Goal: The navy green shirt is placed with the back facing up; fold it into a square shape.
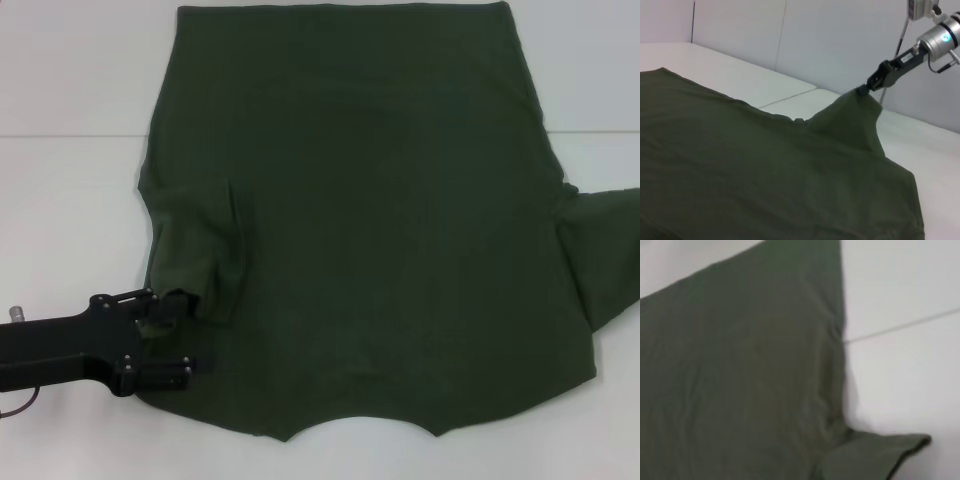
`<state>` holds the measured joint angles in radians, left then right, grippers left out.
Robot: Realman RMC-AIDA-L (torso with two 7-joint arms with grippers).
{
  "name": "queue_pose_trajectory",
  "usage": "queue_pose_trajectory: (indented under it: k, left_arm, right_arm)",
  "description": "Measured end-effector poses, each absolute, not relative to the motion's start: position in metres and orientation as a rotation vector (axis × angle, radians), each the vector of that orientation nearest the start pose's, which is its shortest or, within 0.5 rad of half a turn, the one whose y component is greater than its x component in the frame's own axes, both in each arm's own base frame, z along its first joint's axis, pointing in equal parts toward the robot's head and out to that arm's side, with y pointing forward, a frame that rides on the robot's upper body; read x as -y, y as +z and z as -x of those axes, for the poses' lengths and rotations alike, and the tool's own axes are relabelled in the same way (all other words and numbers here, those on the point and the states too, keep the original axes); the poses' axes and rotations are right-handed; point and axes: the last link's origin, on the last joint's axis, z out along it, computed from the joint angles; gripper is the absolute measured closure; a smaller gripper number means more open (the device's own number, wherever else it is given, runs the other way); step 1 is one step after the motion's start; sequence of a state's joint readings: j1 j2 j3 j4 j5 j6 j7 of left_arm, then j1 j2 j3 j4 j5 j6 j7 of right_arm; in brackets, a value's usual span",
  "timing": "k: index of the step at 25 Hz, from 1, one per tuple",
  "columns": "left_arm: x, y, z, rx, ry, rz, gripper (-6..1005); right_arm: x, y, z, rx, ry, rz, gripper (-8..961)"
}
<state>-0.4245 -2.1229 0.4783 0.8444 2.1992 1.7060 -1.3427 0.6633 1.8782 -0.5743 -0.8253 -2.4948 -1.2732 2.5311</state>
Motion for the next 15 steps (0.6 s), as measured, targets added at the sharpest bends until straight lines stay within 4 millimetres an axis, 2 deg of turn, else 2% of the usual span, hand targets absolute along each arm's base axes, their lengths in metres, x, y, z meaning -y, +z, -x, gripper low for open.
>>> queue_pose_trajectory:
  k: [7,15]
  left_arm:
    - [-0.291,0.027,0.298,0.637,-0.587,2.684,122]
    - [-0.291,0.029,0.299,0.647,-0.585,2.679,123]
  right_arm:
    - [-0.425,0.126,-0.284,-1.542,0.304,1.967,944]
    - [-0.427,0.134,-0.279,-1.522,0.343,1.967,945]
